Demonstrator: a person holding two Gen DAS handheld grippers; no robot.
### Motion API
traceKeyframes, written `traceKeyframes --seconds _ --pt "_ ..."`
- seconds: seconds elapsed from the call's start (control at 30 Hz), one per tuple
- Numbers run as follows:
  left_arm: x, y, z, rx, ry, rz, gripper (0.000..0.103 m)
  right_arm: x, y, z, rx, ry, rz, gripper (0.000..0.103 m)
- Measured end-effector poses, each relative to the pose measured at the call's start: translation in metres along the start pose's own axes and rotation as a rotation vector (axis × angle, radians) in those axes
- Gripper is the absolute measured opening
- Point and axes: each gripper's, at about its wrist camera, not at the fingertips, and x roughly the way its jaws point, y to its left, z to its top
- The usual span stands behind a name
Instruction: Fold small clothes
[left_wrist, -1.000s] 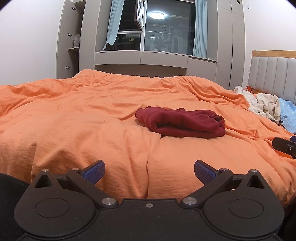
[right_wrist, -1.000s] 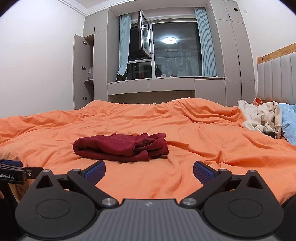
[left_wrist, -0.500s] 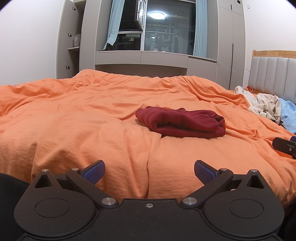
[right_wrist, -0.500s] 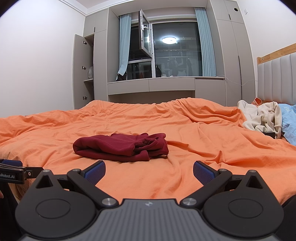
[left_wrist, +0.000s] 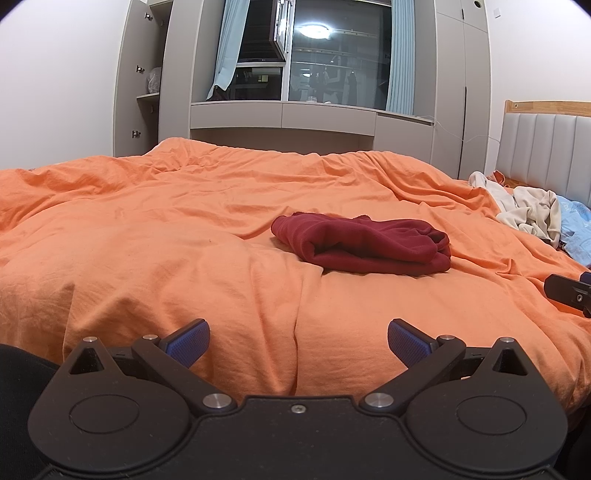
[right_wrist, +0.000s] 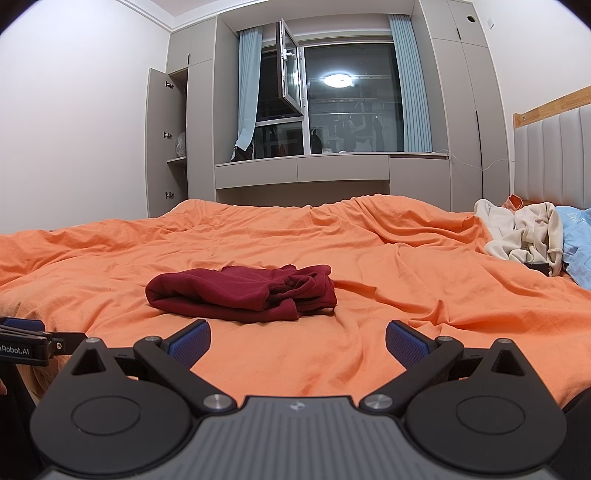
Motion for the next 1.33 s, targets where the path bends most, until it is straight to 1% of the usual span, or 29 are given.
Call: traceKeyframes --seconds 0.63,0.67,0.73,0.8,0.87,1.33 --pt "0.002 -0.001 -0.001 0.008 0.009 0.0 0.102 0.0 0.0 0.0 0.0 0.001 0.0 0.103" --pt "0.002 -0.001 -0.001 0.013 0.015 0.01 0.102 0.0 0.0 0.0 -0.001 0.0 0.0 0.103" --pt "0.004 -0.006 -0.002 0.041 0.019 0.071 0.102 0.0 0.0 0.0 0.0 0.0 0.0 0.103" --pt "0.003 -0.009 -0.004 0.067 0.006 0.11 0.102 0.0 0.0 0.0 0.0 0.0 0.0 0.103" --pt "0.002 -0.009 -0.005 0.077 -0.003 0.111 0.102 0.0 0.0 0.0 -0.001 0.0 0.0 0.103" --pt "0.001 -0.011 -0.002 0.072 0.006 0.121 0.102 0.0 0.001 -0.001 -0.002 0.008 0.0 0.103"
